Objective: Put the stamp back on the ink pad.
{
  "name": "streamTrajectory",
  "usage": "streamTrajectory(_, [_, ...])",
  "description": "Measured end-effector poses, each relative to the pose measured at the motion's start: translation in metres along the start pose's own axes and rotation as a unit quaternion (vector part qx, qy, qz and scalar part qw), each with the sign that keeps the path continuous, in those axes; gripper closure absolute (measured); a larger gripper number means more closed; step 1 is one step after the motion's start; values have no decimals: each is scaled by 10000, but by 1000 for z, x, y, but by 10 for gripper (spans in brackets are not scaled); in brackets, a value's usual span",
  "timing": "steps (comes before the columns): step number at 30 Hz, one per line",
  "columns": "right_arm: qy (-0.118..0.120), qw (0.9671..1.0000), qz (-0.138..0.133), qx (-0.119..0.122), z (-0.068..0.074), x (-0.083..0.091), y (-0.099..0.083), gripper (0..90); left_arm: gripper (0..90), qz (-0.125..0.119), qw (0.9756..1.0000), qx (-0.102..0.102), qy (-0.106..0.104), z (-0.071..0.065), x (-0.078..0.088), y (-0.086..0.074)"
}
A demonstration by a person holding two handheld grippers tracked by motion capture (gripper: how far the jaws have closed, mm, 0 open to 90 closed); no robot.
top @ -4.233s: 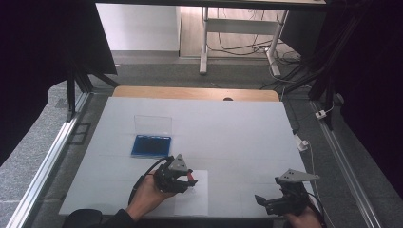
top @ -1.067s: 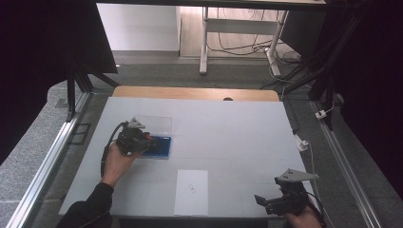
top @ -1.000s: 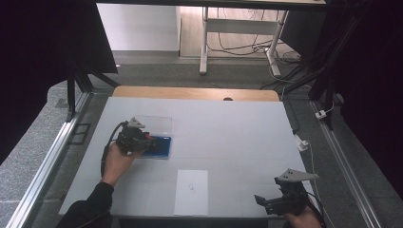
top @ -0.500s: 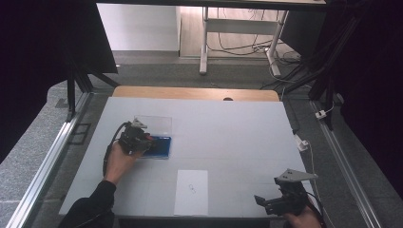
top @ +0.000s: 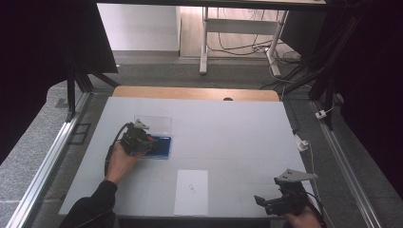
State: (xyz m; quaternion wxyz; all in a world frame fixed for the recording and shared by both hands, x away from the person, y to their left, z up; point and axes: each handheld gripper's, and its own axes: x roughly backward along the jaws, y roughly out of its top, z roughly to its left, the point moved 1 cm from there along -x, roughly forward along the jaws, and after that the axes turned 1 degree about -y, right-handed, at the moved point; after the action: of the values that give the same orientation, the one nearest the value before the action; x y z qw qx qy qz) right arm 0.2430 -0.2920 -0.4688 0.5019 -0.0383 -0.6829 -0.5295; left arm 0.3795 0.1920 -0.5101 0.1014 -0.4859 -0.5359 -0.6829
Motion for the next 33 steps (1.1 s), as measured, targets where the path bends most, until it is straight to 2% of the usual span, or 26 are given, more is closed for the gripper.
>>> streamTrajectory(5, [2,10000,-1,10,0,0,0,0,445,-148,9998,118,12,2,3,0])
streamTrajectory(9, [0,10000,-8,13,0,0,0,0,349,-309,9993,157,-134,2,6,0])
streamTrajectory(13, [-3,10000,-18,19,0,0,0,0,180,-354,9990,170,-216,1,7,0])
streamTrajectory(15, [-4,10000,-20,15,0,0,0,0,137,-381,9990,142,-167,-1,10,0])
streamTrajectory(20, [-4,10000,-36,24,0,0,0,0,72,-556,9980,216,-206,-4,18,-1])
streamTrajectory(23, [-6,10000,-37,26,0,1,0,0,26,-553,9978,216,-281,-7,23,-3])
streamTrajectory(27, [-4,10000,-39,21,0,1,0,0,0,-583,9968,250,-494,-10,30,-6])
streamTrajectory(33, [-10,10000,-45,12,0,1,0,0,0,-640,9957,219,-626,-13,37,-9])
